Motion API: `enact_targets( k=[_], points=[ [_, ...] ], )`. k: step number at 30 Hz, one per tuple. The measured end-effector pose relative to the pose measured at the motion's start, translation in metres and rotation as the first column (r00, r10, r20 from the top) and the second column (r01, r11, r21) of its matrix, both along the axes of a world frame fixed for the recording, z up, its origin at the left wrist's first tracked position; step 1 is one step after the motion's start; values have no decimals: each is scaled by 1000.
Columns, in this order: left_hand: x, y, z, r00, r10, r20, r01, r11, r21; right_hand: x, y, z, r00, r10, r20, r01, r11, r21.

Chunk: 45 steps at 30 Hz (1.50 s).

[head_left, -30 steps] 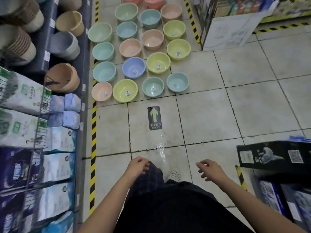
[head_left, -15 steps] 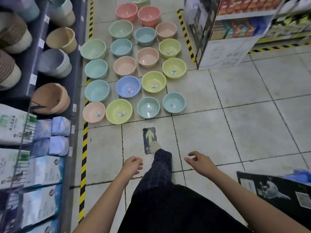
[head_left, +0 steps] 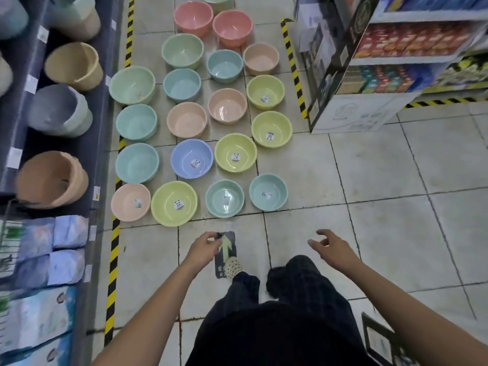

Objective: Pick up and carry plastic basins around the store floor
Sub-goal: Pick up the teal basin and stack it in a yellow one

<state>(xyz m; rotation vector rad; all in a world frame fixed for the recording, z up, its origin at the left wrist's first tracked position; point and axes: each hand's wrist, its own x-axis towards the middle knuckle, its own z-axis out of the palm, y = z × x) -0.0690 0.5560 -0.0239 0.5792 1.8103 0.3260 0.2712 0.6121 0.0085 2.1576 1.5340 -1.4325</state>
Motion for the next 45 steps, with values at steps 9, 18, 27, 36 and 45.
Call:
enact_targets(
  k=[9,18,27,36,45],
  points=[
    [33,174,-51,1000,-6,-18,6,999,-45,23,197,-61,997,79,2,-78,995,-68],
    [68,298,-146,975,223,7,-218,960,-173,41,342,-167,994,112,-13,-113,981,-159],
    [68,374,-316,967,255,-26,-255,944,-209,43,425,-346,968,247,51,-229,944,-237],
    [84,381,-510,994,101,-48,-109,969,-223,20,424,-554,980,180,89,-156,962,-225],
    [102,365,-685,974,173,-149,-184,981,-65,16,385,-718,975,156,158,-129,978,-165]
  ],
)
